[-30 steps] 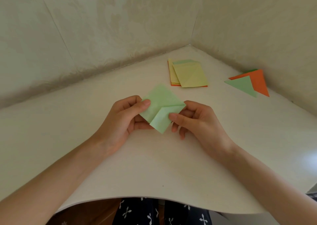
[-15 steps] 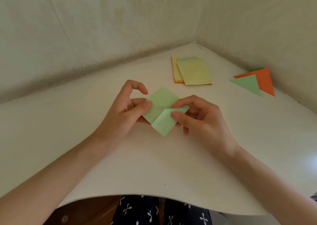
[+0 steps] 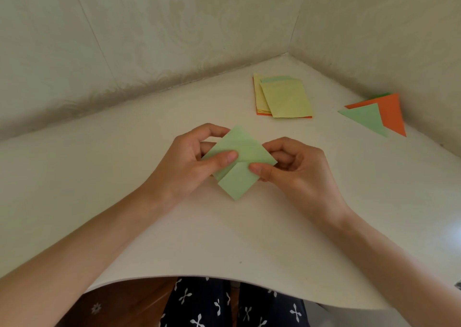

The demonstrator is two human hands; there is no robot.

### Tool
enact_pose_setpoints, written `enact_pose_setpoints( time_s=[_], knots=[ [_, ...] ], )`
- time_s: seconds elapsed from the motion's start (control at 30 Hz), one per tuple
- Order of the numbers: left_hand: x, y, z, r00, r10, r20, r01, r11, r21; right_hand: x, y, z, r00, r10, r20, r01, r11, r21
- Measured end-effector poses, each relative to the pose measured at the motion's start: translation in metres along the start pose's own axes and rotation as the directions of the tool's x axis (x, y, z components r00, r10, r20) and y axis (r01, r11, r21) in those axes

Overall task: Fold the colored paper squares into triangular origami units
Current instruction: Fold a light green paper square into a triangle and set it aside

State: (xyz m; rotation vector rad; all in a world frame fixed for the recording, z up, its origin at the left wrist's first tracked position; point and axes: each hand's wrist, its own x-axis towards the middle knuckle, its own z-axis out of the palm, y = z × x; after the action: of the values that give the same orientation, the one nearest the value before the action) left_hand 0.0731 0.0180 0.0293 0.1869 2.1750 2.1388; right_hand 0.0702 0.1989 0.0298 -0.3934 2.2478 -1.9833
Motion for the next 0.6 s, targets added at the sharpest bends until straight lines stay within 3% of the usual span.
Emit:
enact_pose_setpoints(
  time_s=[0.6],
  knots=[
    [-0.0007, -0.0009, 0.0001, 0.998, -0.025, 0.052, 0.020, 0.995, 0.100, -0.0008, -0.0023, -0.0006, 0.998, 0.055, 0.015, -0.054, 0.997, -0.046]
  ],
)
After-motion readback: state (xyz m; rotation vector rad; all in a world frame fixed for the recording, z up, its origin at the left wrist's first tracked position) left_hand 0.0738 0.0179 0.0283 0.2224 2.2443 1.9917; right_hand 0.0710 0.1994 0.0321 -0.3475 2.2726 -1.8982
